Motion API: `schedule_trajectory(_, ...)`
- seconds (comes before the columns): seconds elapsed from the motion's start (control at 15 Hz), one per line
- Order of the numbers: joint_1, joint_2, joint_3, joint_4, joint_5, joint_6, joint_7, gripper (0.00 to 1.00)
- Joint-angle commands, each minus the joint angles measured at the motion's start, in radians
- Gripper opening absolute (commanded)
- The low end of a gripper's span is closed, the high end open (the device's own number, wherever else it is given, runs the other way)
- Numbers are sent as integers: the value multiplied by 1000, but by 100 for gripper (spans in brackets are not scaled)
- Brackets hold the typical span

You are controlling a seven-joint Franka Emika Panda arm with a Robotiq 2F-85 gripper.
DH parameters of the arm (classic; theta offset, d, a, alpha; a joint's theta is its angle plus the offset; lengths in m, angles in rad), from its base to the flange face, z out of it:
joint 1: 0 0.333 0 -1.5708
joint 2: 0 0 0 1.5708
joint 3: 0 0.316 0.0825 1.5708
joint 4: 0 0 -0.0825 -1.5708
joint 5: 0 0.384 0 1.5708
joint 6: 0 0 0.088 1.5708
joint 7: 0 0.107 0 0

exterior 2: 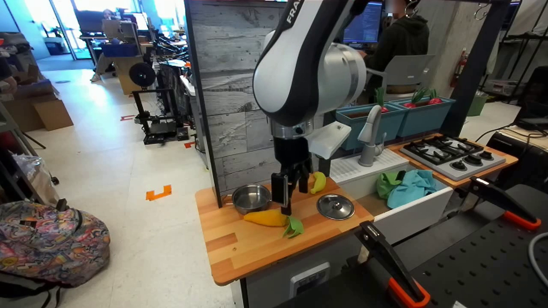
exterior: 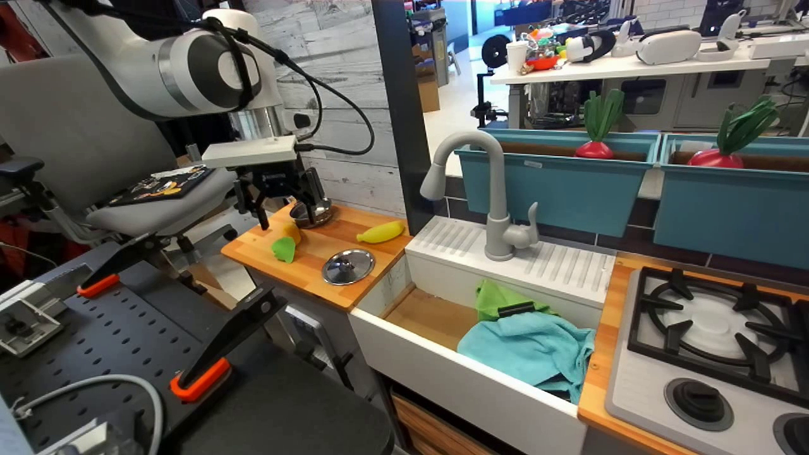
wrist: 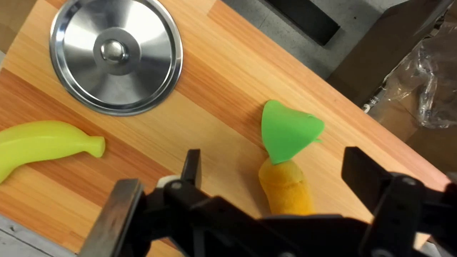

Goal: Put the carrot in the pot, move the banana to the left of the counter, then slide the spout to the right

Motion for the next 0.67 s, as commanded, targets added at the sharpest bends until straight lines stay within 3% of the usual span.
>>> schedule_trajectory(0.0,19,86,-5,114,-43,-43,-3,100)
schedule_trajectory(0.27,43,151,-14,199,-73,-73,-3,100)
schedule_trajectory(0.33,44,163,-12,217,-79,-86,-10,75)
schedule_trajectory(0.4,49,173,-14,233,-89,-95,-12,74)
schedule_trajectory(0.6,51,195,-12,270,-101,-115,-14,49)
